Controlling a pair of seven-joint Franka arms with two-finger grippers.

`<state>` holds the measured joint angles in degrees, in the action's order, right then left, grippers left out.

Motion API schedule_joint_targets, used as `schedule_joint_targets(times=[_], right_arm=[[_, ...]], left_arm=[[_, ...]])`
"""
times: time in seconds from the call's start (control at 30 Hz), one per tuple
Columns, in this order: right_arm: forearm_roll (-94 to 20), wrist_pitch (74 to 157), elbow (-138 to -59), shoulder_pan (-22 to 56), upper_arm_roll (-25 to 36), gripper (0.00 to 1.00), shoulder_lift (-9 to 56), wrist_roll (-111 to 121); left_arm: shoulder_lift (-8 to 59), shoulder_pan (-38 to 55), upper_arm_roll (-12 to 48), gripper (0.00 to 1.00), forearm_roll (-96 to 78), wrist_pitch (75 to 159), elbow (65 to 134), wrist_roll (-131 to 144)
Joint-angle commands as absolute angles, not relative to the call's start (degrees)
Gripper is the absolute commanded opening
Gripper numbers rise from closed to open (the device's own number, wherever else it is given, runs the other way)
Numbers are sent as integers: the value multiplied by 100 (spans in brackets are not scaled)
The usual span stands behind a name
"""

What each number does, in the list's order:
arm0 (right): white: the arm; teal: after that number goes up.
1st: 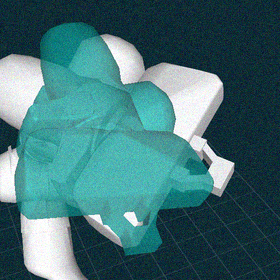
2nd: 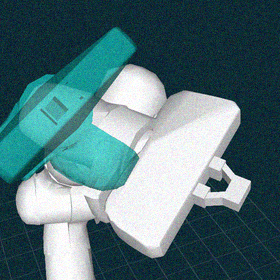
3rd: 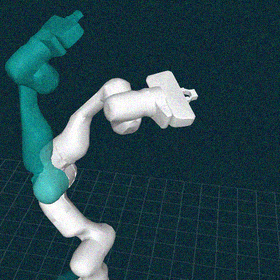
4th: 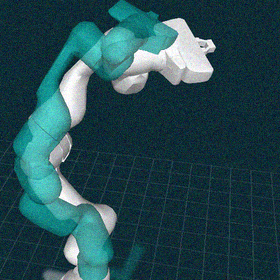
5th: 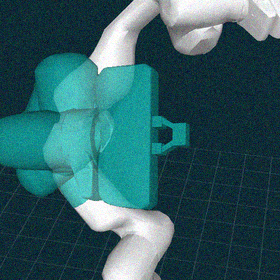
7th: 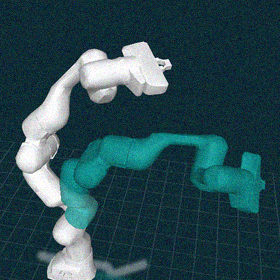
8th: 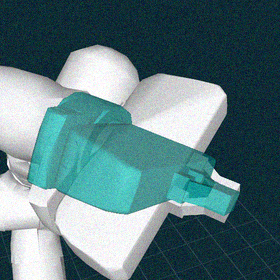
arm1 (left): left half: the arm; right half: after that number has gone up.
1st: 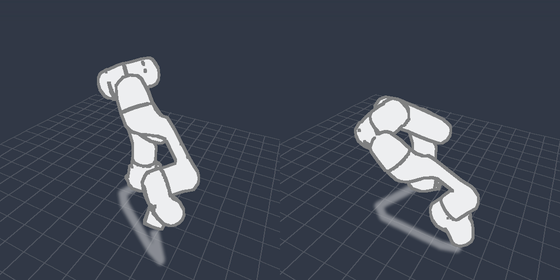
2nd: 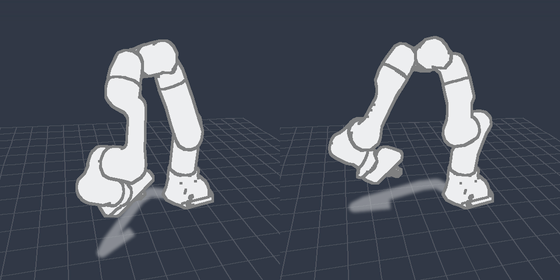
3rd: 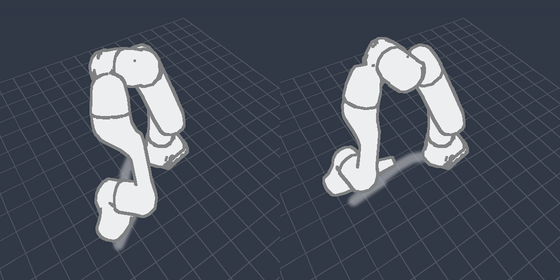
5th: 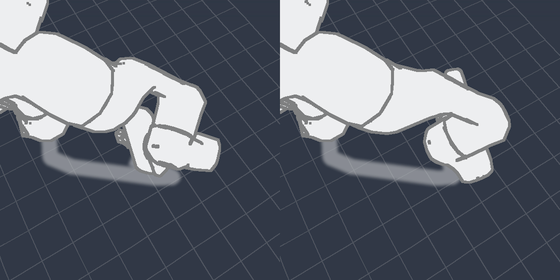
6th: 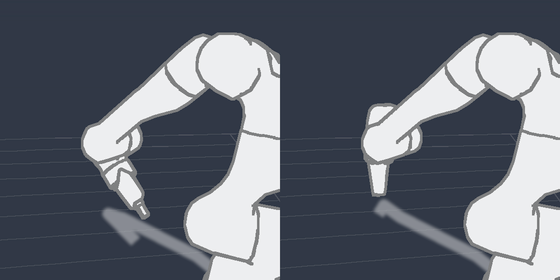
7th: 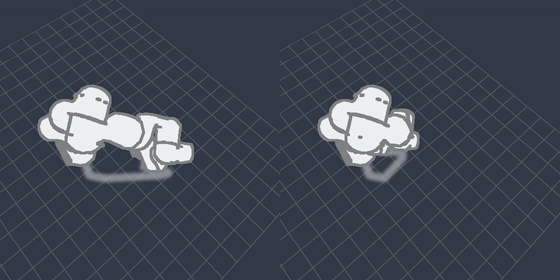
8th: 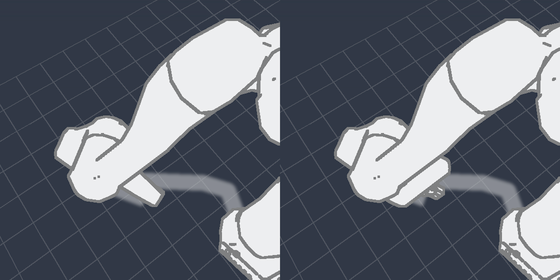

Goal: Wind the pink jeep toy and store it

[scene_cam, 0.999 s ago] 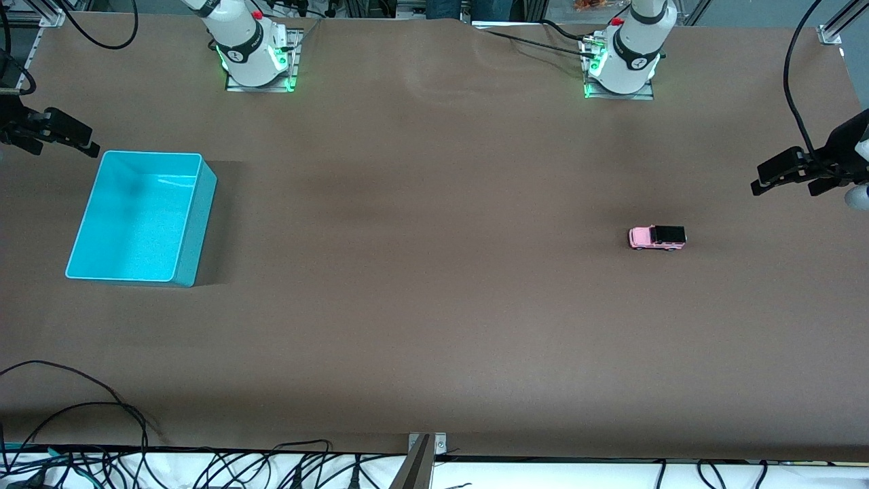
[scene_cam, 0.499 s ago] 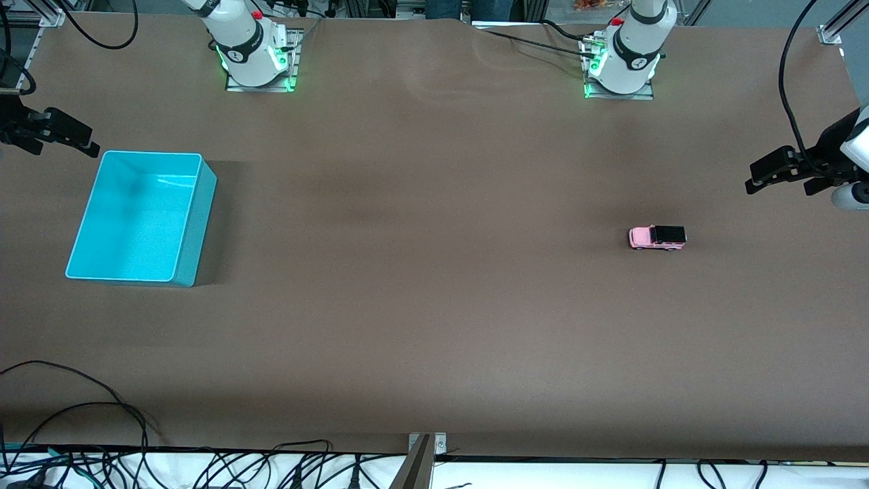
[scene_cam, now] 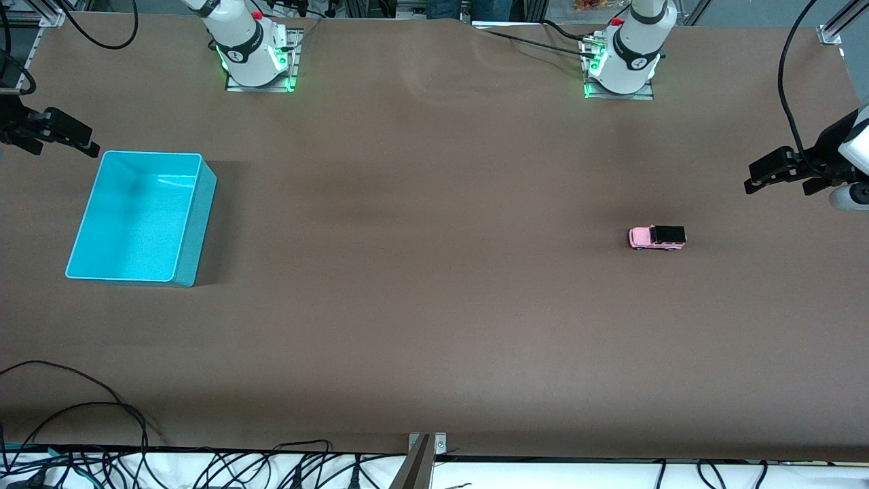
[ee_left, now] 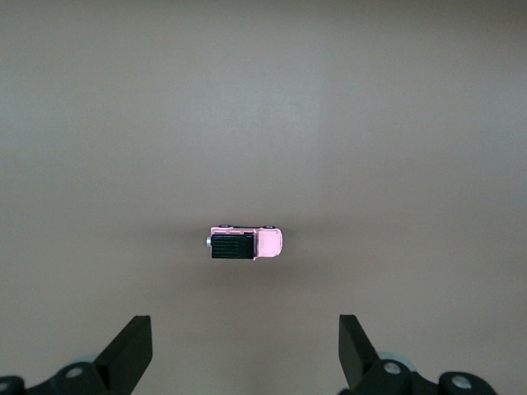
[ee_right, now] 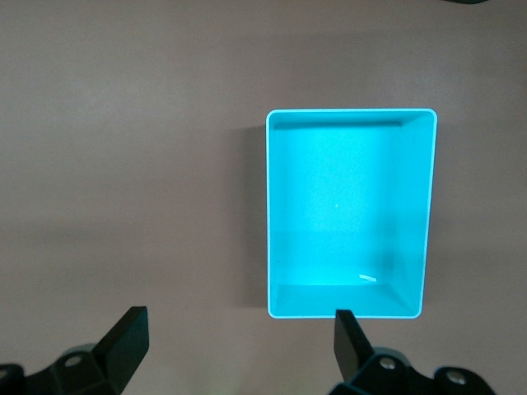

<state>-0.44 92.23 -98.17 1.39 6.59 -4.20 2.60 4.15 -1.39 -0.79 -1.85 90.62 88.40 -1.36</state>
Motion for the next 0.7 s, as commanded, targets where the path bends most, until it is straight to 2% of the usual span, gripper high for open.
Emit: schedule_joint_targets(times=[0.0, 0.67], right_arm=[[-79, 9105, -9729, 114, 668, 100, -439, 325], [-79, 9105, -9729, 123, 659, 100, -439, 325]], left_arm=[[308, -202, -26, 100, -35, 9070, 8903, -185], [299, -193, -18, 100, 97, 9184, 8833, -185]])
